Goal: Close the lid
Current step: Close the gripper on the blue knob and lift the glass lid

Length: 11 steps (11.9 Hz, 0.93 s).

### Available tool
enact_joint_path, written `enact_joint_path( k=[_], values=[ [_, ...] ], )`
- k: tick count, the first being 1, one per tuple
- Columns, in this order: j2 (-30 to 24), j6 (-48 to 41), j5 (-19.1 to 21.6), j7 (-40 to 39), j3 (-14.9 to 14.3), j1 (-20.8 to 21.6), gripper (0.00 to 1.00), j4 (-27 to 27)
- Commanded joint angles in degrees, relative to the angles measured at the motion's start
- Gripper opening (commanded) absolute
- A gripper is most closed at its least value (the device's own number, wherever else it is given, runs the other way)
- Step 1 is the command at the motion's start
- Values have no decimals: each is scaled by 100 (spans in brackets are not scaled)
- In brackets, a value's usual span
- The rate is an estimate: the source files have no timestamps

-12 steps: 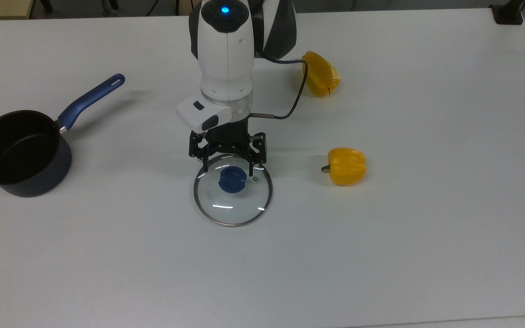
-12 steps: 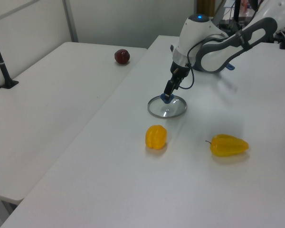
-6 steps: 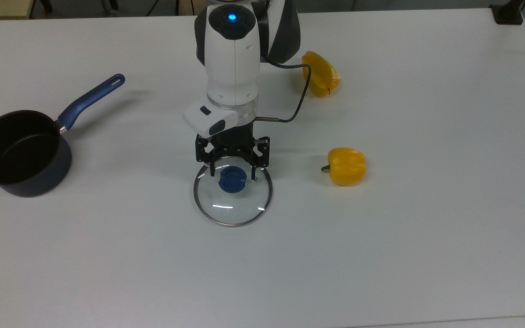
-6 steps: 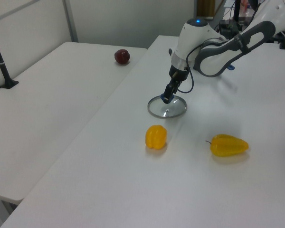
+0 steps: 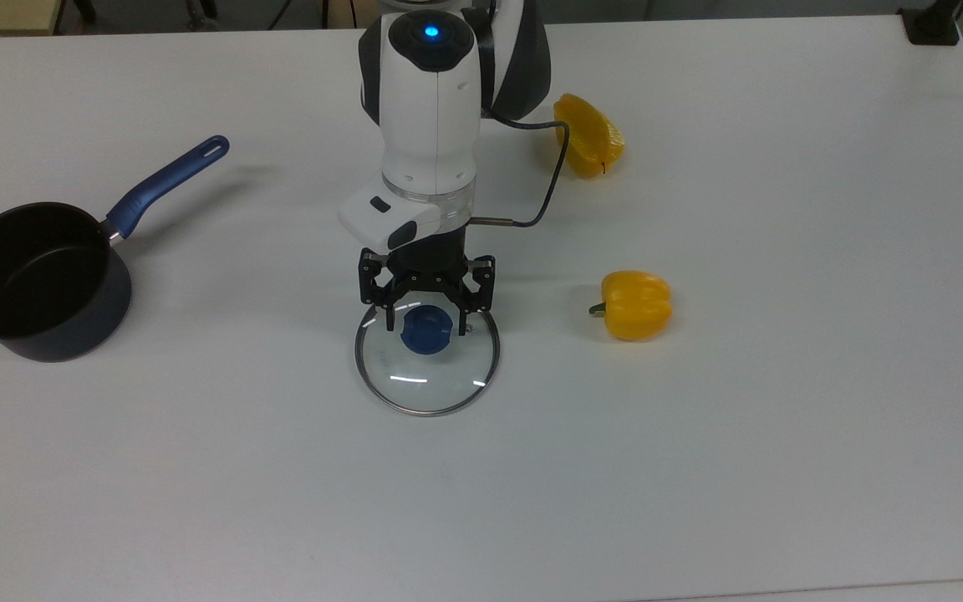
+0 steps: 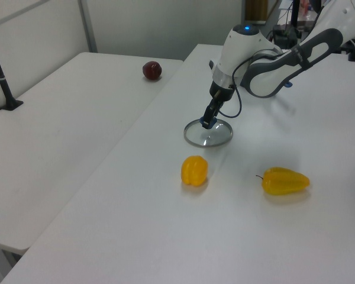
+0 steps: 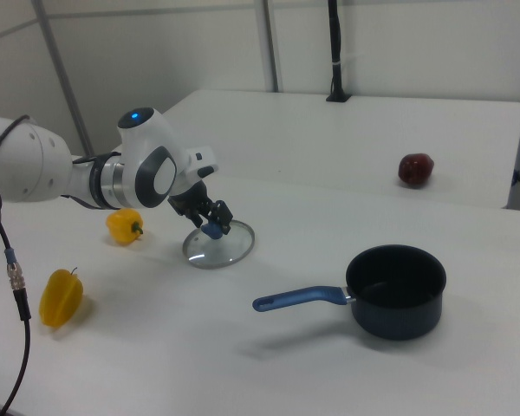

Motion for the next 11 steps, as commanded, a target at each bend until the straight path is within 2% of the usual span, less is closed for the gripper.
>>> enact_joint_path(
  k=[1, 4, 7, 11],
  values=[
    [51, 139, -192, 126, -52, 64, 78, 33],
    [42, 130, -289, 126, -52, 64, 55, 24],
    [7, 69, -289, 126, -52, 65, 39, 24],
    [-388, -483, -210, 144, -113, 3, 38, 77]
  ],
)
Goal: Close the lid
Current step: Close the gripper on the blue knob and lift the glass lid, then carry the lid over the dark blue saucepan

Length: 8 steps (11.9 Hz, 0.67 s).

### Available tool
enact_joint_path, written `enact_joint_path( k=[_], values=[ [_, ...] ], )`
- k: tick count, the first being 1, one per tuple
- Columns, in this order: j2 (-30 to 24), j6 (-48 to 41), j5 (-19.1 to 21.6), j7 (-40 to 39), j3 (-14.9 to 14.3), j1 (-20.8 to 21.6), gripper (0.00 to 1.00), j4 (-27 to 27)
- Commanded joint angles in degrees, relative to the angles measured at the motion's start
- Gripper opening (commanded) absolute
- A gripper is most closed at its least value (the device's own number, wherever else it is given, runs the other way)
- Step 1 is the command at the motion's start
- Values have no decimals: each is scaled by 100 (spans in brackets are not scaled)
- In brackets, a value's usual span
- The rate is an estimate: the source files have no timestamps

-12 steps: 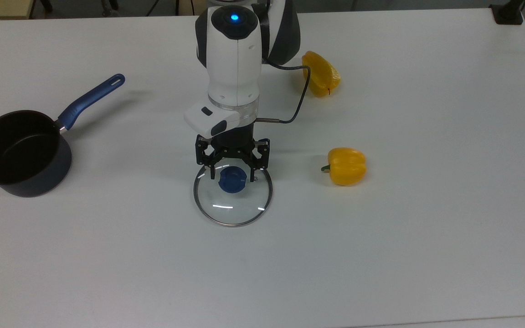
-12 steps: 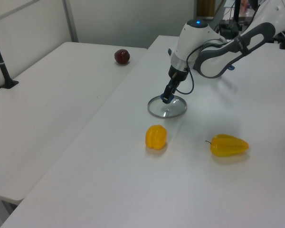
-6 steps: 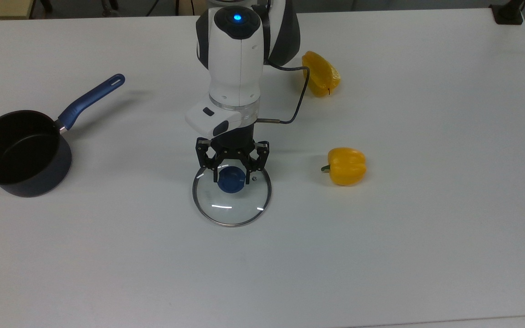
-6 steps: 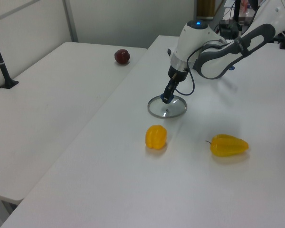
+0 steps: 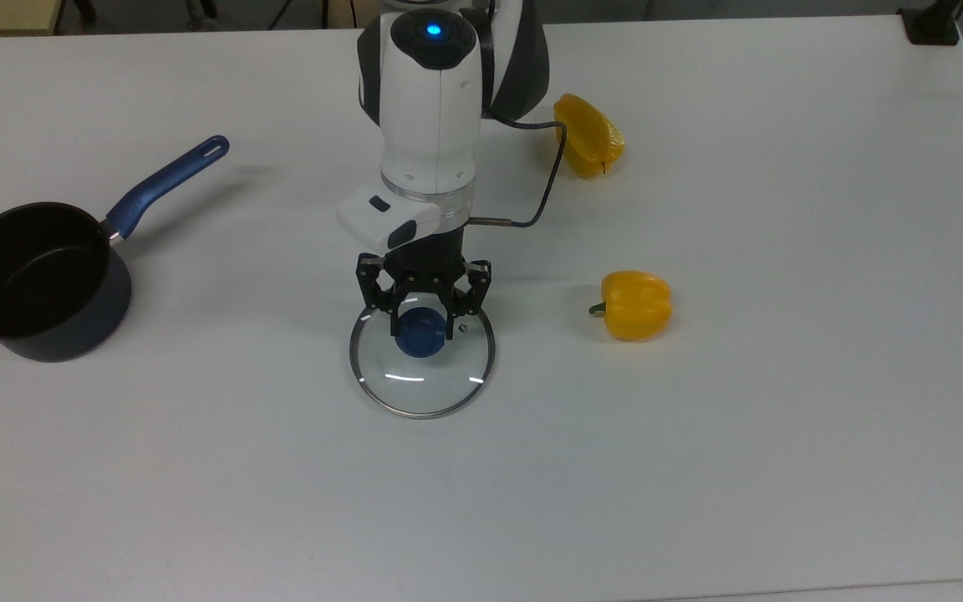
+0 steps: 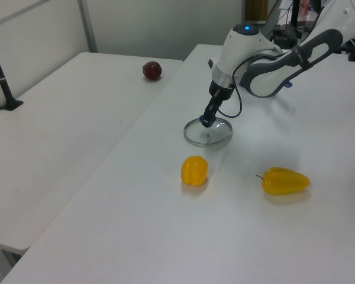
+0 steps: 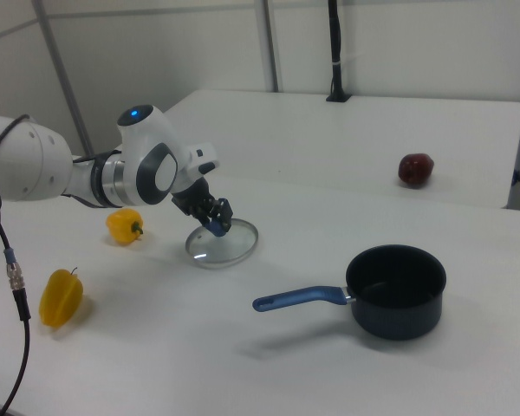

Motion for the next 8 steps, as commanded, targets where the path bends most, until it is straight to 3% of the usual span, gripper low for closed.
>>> enact_joint_path(
  k=[1, 4, 8],
  values=[
    [-509, -873, -40, 193, -112, -8, 38, 185],
    [-598, -1974, -83, 212, -112, -508, 38, 1002],
    [-747, -1933, -119, 159, -112, -1474, 39, 1127]
  ],
)
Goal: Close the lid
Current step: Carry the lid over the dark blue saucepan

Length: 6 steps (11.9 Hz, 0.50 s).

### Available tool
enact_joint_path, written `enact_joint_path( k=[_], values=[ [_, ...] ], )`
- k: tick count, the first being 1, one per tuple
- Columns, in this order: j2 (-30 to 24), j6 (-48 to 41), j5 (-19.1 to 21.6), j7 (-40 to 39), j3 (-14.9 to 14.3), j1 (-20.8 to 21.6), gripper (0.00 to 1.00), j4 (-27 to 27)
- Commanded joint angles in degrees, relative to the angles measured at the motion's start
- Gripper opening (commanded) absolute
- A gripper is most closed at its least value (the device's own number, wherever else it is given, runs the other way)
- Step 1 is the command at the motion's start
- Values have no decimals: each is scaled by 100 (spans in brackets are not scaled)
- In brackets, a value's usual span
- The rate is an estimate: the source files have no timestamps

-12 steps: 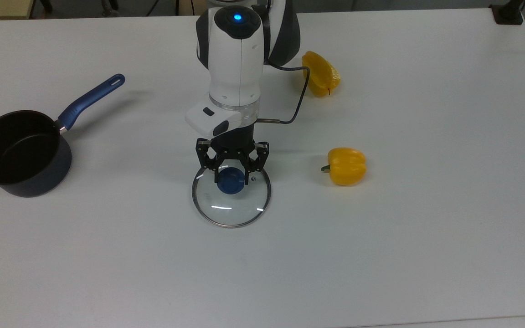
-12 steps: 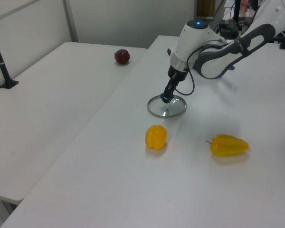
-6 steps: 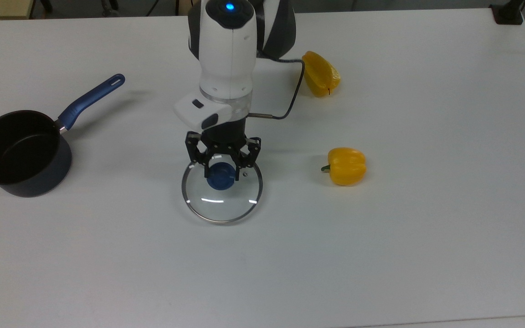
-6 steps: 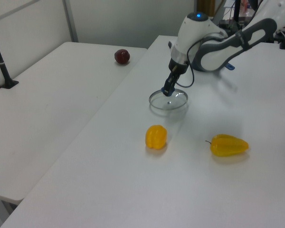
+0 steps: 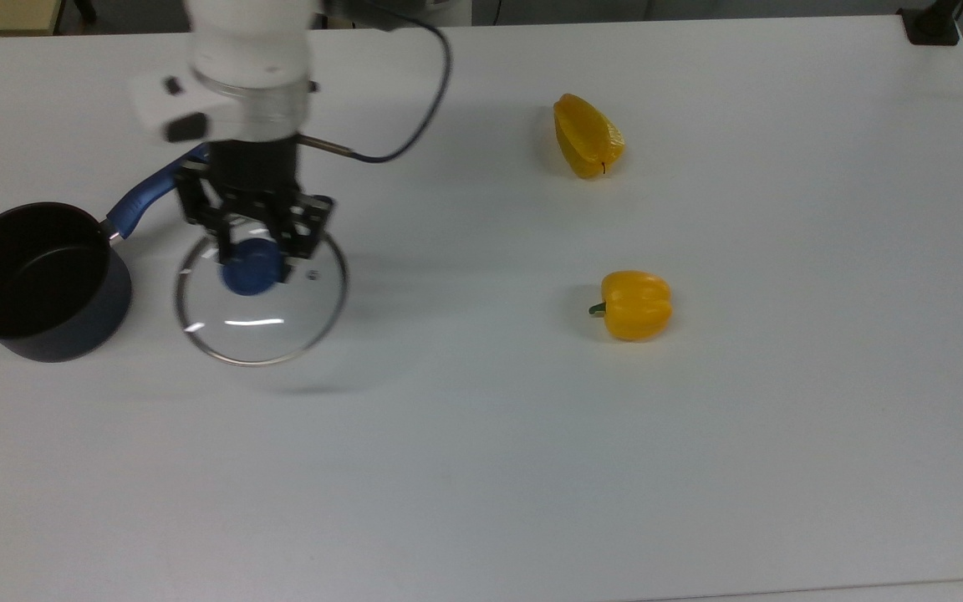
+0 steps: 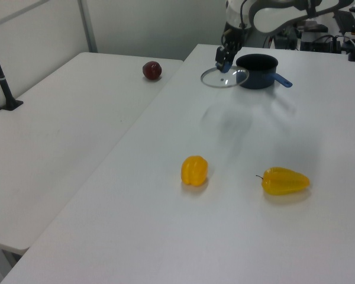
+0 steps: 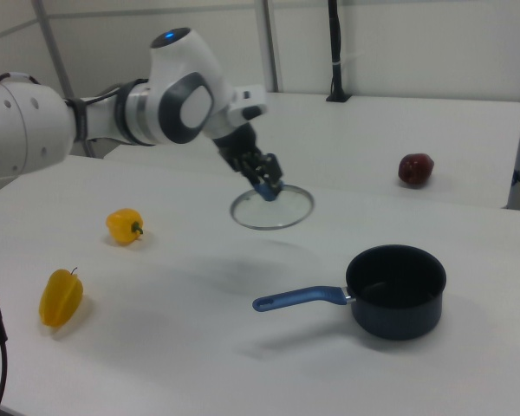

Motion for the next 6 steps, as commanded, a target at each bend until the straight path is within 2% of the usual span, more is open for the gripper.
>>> enact_joint_path(
  k=[1, 3, 6],
  values=[
    [-83, -28, -115, 22, 31, -742, 39, 27],
    [-48, 278, -1, -197, 40, -1235, 39, 27],
    [66, 552, 52, -337, 66, -1745, 39, 45]
  ],
)
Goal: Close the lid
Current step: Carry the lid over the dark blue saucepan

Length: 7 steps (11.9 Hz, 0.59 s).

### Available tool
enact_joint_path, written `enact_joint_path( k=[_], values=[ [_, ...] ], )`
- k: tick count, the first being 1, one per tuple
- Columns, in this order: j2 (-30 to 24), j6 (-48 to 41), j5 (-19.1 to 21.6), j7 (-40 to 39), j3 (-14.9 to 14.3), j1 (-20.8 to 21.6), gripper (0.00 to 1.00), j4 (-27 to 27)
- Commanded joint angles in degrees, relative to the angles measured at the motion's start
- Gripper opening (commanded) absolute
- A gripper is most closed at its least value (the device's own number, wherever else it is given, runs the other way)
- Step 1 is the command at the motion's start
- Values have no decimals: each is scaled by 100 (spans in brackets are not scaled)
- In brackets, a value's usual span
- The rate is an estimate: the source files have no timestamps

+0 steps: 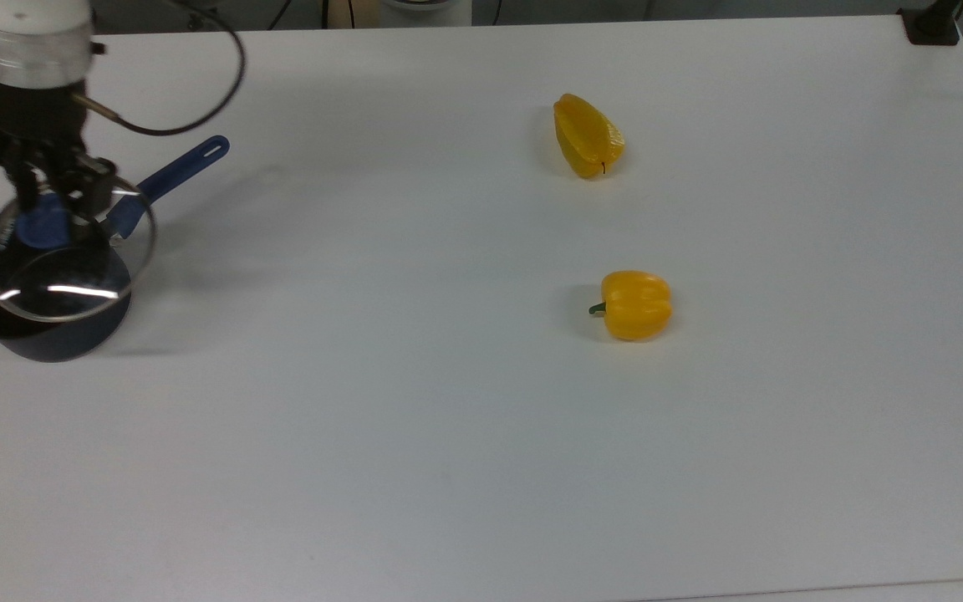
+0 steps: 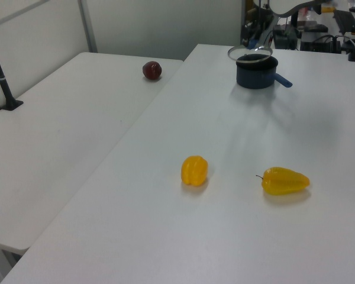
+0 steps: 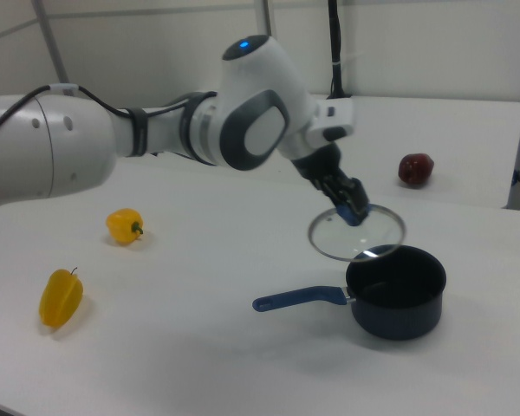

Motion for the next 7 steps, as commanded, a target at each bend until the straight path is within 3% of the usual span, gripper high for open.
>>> enact_joint_path(
  k=[1, 5, 7],
  values=[
    [108, 196, 62, -397, 95, -435, 39, 13],
    [468, 750, 80, -663, 122, -629, 39, 13],
    [469, 759, 376, -872, 122, -699, 39, 13]
  ],
)
